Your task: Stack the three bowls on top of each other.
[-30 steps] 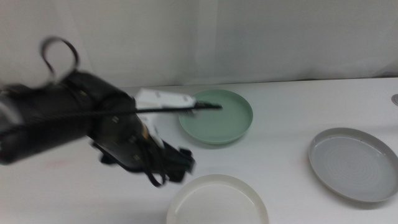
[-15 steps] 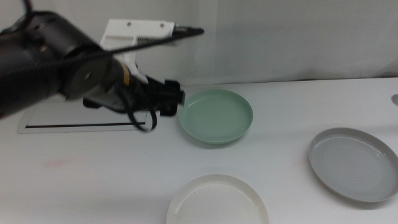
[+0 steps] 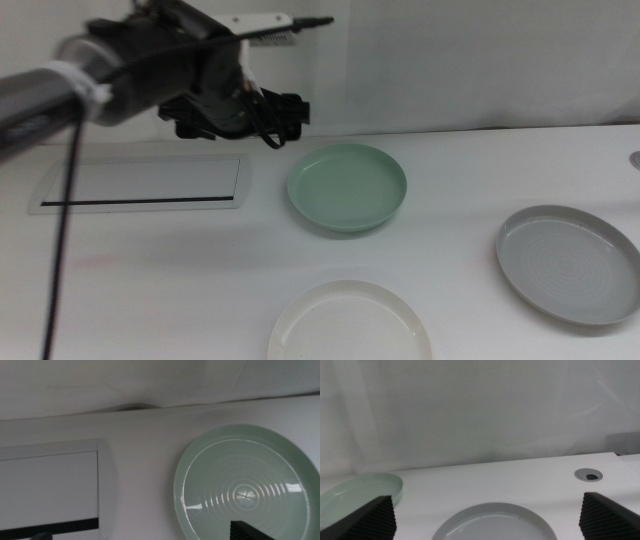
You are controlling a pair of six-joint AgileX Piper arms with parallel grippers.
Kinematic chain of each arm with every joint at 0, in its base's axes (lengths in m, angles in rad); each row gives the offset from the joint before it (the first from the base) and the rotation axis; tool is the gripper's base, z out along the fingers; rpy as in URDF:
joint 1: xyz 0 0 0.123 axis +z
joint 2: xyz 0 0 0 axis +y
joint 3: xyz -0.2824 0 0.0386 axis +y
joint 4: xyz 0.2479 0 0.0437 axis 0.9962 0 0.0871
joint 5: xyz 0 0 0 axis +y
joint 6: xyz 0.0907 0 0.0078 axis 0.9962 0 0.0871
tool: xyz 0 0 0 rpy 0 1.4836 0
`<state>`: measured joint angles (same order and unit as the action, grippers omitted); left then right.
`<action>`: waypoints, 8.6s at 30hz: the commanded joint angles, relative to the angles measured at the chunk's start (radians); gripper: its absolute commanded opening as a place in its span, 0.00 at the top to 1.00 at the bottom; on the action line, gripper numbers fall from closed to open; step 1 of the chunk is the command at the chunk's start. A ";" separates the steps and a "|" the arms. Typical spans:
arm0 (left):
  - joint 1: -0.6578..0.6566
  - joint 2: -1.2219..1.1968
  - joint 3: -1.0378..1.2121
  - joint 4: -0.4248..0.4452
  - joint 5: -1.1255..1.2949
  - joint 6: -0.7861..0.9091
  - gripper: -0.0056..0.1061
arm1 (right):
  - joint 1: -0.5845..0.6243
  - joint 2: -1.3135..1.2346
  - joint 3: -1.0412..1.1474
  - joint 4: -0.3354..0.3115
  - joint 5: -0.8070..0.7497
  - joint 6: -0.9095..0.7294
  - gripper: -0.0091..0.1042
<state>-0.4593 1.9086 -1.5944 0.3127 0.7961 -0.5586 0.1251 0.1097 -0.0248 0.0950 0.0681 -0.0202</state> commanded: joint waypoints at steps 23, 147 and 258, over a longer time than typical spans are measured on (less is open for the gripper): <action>-0.001 0.323 -0.088 -0.092 -0.118 -0.010 0.15 | -0.006 0.000 0.003 -0.005 -0.003 -0.004 0.01; -0.257 -0.226 0.771 -0.266 -0.351 0.105 0.98 | -0.006 0.000 0.003 0.002 -0.007 -0.004 0.01; 0.378 -1.547 1.630 -0.007 -0.820 0.114 0.82 | -0.006 0.760 -0.854 -0.303 0.940 0.099 0.01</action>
<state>-0.0825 0.3650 -0.0030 0.3085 0.0000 -0.4450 0.1251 0.8463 -0.8742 -0.1848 0.9943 0.0772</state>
